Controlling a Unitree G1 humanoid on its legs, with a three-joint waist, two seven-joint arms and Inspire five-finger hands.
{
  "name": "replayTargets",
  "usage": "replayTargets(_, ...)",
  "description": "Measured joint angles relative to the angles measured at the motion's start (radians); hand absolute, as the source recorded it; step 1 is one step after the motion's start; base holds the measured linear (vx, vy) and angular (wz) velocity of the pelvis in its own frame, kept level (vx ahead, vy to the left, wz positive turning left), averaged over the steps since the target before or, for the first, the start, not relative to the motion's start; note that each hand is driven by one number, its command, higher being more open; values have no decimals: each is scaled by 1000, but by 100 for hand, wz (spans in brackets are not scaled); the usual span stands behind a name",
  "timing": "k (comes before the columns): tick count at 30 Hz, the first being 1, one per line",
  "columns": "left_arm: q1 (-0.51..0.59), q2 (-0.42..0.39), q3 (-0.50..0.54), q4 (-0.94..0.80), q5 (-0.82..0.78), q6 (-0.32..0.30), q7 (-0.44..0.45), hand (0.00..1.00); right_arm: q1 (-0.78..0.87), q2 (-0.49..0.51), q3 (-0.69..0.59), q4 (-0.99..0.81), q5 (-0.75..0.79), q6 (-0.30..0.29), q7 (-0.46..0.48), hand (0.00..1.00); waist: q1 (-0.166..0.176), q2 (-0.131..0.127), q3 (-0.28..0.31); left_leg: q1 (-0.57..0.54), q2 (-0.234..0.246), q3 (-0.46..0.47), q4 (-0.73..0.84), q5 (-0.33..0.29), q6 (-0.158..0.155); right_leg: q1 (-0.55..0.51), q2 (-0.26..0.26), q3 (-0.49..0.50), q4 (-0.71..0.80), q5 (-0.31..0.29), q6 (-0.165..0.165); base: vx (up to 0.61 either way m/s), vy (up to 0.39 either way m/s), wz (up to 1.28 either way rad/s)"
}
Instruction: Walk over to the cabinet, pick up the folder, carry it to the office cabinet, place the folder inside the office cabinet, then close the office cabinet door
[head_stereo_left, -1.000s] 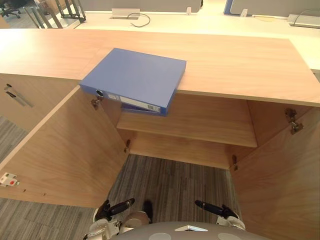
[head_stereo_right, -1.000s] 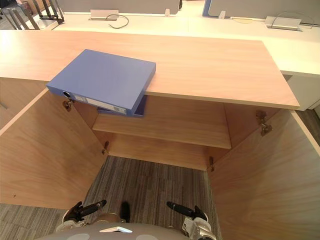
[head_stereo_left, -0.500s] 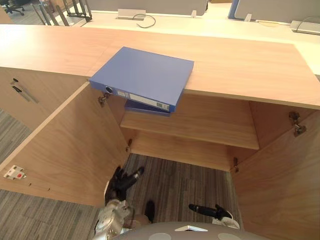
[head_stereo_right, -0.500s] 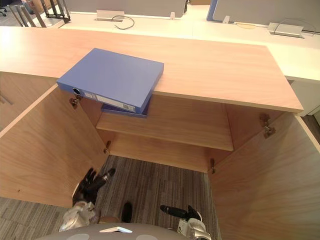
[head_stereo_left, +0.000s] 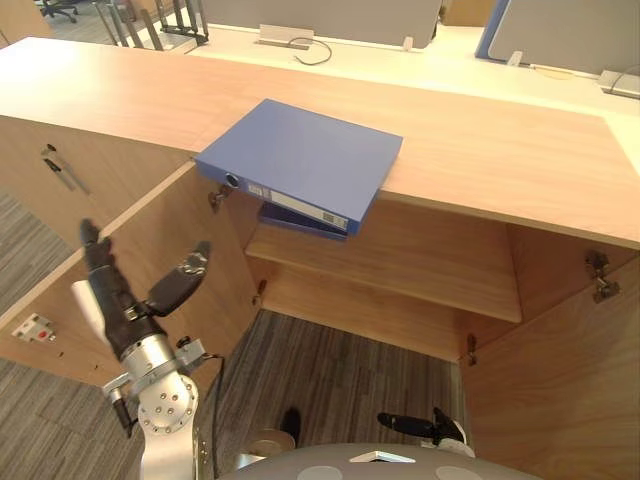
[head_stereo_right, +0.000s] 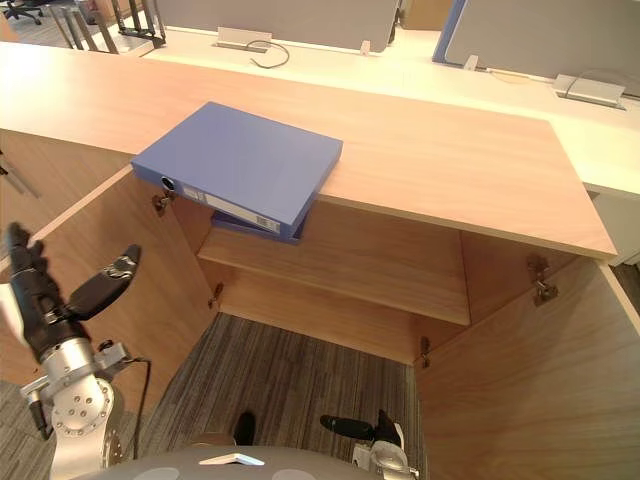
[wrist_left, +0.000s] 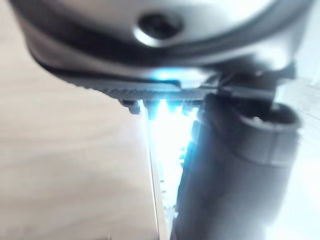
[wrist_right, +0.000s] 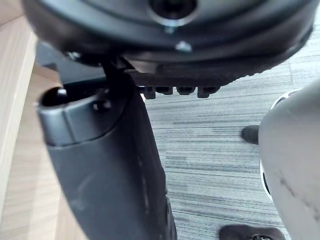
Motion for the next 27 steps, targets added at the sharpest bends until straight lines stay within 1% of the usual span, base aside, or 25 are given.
replayTargets(3, 4, -2, 8, -6, 0, 0, 35, 100, 9, 9, 4, -5, 1, 0, -9, 100, 13, -8, -5, -10, 0, -8, -5, 9, -3, -2, 1, -26, 0, -4, -6, -67, -26, 16)
replayTargets(4, 5, -2, 8, -14, 0, 0, 43, 100, 10, 11, 8, -5, 1, 0, -11, 100, 16, -15, -10, -10, 0, -14, -15, 20, -2, -3, 3, -36, 0, -8, -9, -68, -40, 12)
replayTargets(6, 5, -2, 8, -28, 6, 1, 50, 100, 9, 15, 13, -5, 1, 0, -13, 100, 16, -15, -9, -12, 0, -24, -16, 29, -4, -3, 5, -51, 0, -14, -15, -71, -42, 14)
replayTargets(8, 7, -3, 16, -39, 53, 1, 57, 100, 7, 17, 29, -5, 1, 0, -14, 100, 15, -19, -10, -12, 0, -26, -19, 39, -6, -4, 6, -58, 0, -25, -13, -90, -43, 11)
replayTargets(12, 18, -6, 5, -85, 177, 8, 66, 100, 6, 17, 39, -4, 0, 0, -16, 100, 16, -21, -12, -19, 6, -33, -16, 53, -7, -8, 13, -69, 0, -32, -22, -63, -34, 8)
replayTargets(15, 20, 2, -30, -149, 289, 20, 67, 100, 2, 18, 40, -3, -7, 0, -16, 100, 16, -23, -13, -29, 7, -32, -11, 56, -8, -16, 14, -68, 0, -30, -21, 0, 0, 0)
replayTargets(18, 13, 13, -69, -184, 357, 23, 60, 100, -6, 18, 40, 3, -9, 0, -13, 100, 15, -23, -14, -29, 8, -26, -11, 57, -10, -20, 14, -59, -1, -28, -20, -7, -8, -8)
replayTargets(19, -8, 25, -91, -186, 395, 24, 58, 100, -14, 18, 40, 9, -9, 0, -10, 100, 14, -22, -15, -29, 11, -21, -11, 59, -13, -24, 16, -50, -1, -26, -20, -3, -10, -11)
replayTargets(22, -44, 54, -125, -182, 420, 29, 53, 100, -32, 20, 53, 28, -11, -3, -5, 100, 10, -20, -20, -29, 18, -8, -11, 58, -16, -30, 27, -33, -4, -23, -22, -2, -22, -15)
replayTargets(24, -73, 86, -147, -179, 442, 29, 44, 100, -34, 18, 77, 40, -41, -4, 6, 100, 10, -18, -32, -31, 26, 2, -11, 57, -16, -35, 32, -15, -19, -11, -22, 9, -33, -23)
replayTargets(26, -101, 103, -154, -166, 481, 29, 33, 100, -38, 16, 77, 45, -44, -8, 12, 100, 8, -16, -39, -31, 30, 8, -11, 58, -15, -35, 39, -2, -22, -4, -24, 23, -37, -17)
replayTargets(27, -123, 118, -157, -147, 513, 29, 23, 100, -39, 14, 77, 46, -44, -14, 14, 100, 7, -10, -41, -30, 34, 12, -11, 58, -16, -36, 43, 4, -23, -4, -25, 14, -40, -12)
